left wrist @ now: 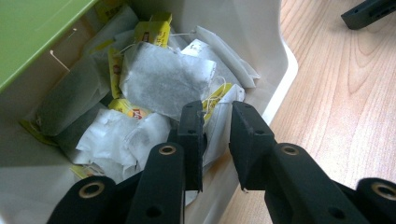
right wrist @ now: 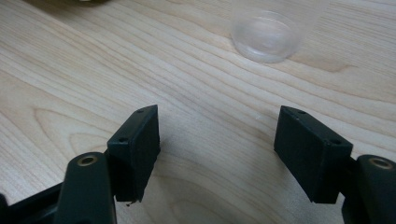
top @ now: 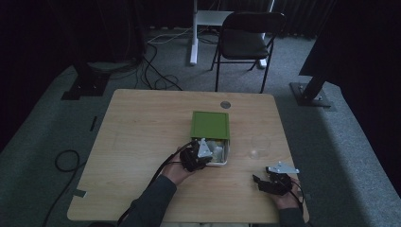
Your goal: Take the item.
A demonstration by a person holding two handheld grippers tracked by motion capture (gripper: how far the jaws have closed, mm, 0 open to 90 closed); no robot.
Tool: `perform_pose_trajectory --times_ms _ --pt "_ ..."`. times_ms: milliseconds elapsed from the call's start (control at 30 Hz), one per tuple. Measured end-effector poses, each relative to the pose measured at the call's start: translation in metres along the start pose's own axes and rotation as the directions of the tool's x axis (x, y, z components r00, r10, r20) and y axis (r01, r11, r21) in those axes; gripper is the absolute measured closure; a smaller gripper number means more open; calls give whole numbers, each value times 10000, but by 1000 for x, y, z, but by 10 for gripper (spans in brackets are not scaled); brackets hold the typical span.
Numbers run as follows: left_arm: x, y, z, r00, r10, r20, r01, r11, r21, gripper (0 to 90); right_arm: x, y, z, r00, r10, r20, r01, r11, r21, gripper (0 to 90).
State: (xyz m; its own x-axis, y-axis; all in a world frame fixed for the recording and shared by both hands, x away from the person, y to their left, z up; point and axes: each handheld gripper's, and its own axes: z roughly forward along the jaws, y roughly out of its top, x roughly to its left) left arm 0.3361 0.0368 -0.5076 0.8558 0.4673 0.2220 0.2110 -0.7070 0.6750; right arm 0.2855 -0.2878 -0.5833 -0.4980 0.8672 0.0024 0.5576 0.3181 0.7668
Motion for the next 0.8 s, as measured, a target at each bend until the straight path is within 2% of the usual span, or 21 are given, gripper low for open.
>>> perform_pose_trajectory --times_ms 133,200,433,600,800 --pt "-2 0 0 9998 162 129 -162 9999 40 867 0 0 0 10000 -10 -9 10 10000 -1 304" --pt "-2 1 -3 9996 109 277 -106 9999 -136 900 0 0 0 10000 -9 -9 9 10000 -3 304" --pt "-1 9 -16 9999 80 143 -71 9982 -595 900 0 0 0 10000 -12 -7 12 10000 -5 304" --pt "-1 20 -30 9999 116 110 -104 9943 -1063 900 0 0 0 10000 -23 -4 23 10000 -11 304" --pt "-3 28 -39 9998 208 69 -197 9904 -1365 900 0 0 0 10000 -24 -7 24 10000 -8 304"
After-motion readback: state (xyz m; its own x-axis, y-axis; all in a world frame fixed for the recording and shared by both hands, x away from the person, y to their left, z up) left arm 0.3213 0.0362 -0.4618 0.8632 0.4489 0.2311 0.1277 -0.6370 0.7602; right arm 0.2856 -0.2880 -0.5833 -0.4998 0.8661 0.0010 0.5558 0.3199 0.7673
